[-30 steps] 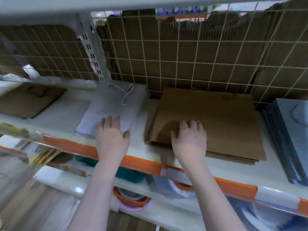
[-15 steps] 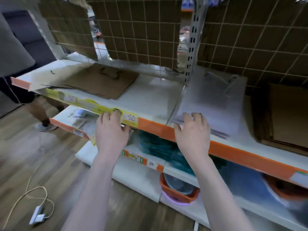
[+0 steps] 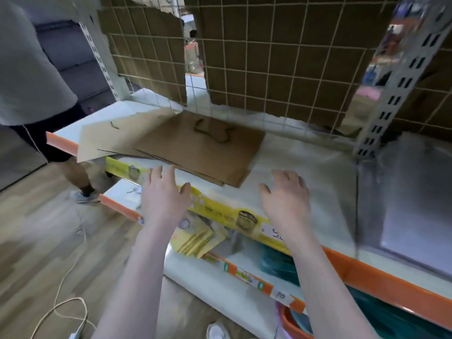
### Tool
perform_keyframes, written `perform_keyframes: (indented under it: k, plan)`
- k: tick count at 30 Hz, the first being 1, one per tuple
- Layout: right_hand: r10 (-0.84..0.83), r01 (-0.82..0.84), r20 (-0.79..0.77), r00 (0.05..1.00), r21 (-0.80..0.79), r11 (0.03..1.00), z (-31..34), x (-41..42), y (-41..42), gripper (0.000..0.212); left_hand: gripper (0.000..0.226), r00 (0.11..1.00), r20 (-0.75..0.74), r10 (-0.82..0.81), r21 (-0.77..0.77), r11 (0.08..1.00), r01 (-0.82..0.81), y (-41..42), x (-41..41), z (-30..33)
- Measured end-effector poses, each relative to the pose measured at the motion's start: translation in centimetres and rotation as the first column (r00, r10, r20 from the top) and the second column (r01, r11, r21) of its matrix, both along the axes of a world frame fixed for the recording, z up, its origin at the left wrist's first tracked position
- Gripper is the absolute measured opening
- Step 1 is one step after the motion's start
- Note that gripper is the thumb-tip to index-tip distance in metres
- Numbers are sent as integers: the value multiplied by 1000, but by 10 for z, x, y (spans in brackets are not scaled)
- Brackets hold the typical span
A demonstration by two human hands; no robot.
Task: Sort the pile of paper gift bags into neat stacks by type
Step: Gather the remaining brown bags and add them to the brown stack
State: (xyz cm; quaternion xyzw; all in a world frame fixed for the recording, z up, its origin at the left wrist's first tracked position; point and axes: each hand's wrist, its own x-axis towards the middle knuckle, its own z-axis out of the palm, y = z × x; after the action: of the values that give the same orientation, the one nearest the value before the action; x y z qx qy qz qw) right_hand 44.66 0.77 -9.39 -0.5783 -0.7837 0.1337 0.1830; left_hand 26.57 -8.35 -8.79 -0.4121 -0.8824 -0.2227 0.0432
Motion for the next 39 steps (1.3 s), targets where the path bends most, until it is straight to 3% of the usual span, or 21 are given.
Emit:
perform_keyframes:
  k: [7,15,22,27,31,37,39]
  plan:
    - [-26,35,72,997,-134,990,6,-88,49,49,52,997,60,44,-38,998,-42,49,-104,1]
    - [-210,246,178,961,-213,946,-5,-149,62,91,46,995,101,21,-45,999,-16,90,-192,-4]
    - [-388,418,157,908,-304,856,-2,-172,75,112,57,985,160,66,-265,964,-22,120,-269,-18]
    - [-541,513,18,841,-345,786,-5,-174,78,108,72,980,146,133,-281,956,-87,126,-289,-22]
    - [-629,558,-107,770,-366,745,-9,-174,74,83,81,962,204,182,-184,972,-145,129,-299,-16]
    - [-698,586,-307,647,-386,712,-21,-167,71,83,58,944,324,60,-23,998,-56,128,-312,-11]
    - [-695,563,-358,623,-412,717,-13,-167,67,72,54,937,349,14,50,998,-34,126,-310,-7]
